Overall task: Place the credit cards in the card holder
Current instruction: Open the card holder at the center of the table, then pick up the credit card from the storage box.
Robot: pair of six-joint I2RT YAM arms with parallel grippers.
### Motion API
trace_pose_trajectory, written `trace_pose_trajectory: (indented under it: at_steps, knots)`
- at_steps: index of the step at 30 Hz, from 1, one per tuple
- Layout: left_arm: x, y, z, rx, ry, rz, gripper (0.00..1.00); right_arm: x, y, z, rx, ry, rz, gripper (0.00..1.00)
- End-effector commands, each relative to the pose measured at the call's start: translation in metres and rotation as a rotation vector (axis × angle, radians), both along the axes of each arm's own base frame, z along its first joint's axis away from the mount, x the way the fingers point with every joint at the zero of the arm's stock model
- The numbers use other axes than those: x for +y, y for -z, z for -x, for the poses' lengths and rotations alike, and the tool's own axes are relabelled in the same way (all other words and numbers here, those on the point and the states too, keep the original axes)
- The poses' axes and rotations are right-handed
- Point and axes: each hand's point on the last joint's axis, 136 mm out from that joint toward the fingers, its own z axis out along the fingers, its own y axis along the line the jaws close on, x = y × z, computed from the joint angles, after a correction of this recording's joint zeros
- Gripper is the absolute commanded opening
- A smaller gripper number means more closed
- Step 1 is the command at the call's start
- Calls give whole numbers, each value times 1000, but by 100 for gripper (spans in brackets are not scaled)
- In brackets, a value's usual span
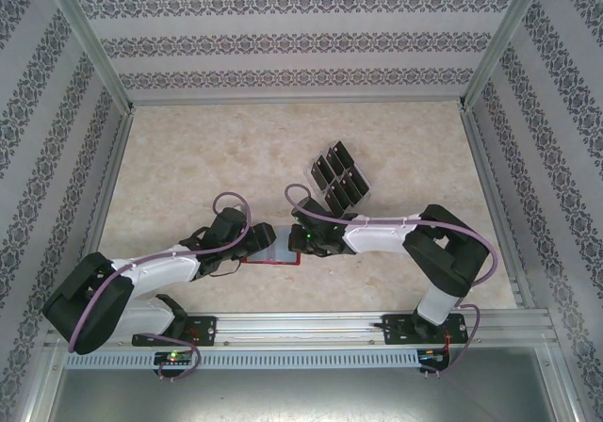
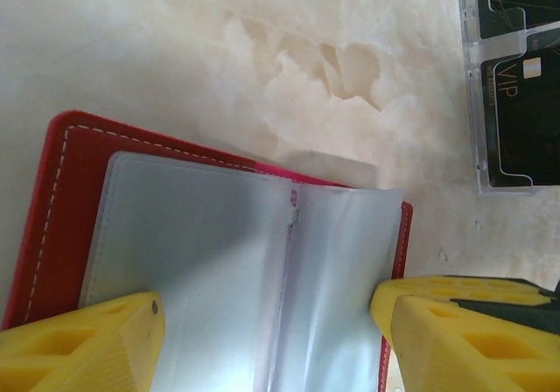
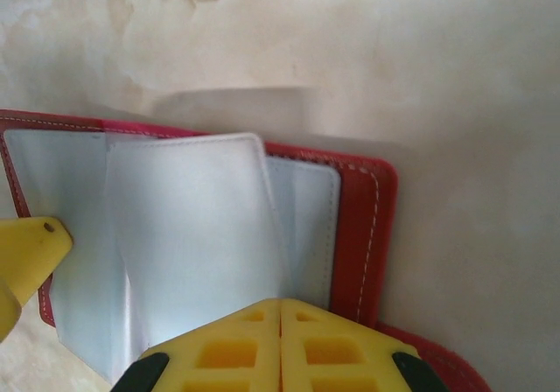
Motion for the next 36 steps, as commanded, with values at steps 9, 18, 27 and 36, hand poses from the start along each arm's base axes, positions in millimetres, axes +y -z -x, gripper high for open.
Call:
trace_pose_trajectory:
  at_steps: [9, 18, 27, 36]
  knots:
    - [13, -40, -12, -62, -35, -44, 74, -49, -10, -1, 17, -52, 210, 9]
    - [11, -66, -19, -123, 12, -45, 75, -53, -90, -24, -124, 30, 101, 17]
    - [28, -77, -15, -101, 3, -116, 79, -95, -139, -85, -241, 67, 240, 37]
    - [67, -86, -31, -119, -85, -162, 92, -115, -127, -111, -205, -68, 383, 49]
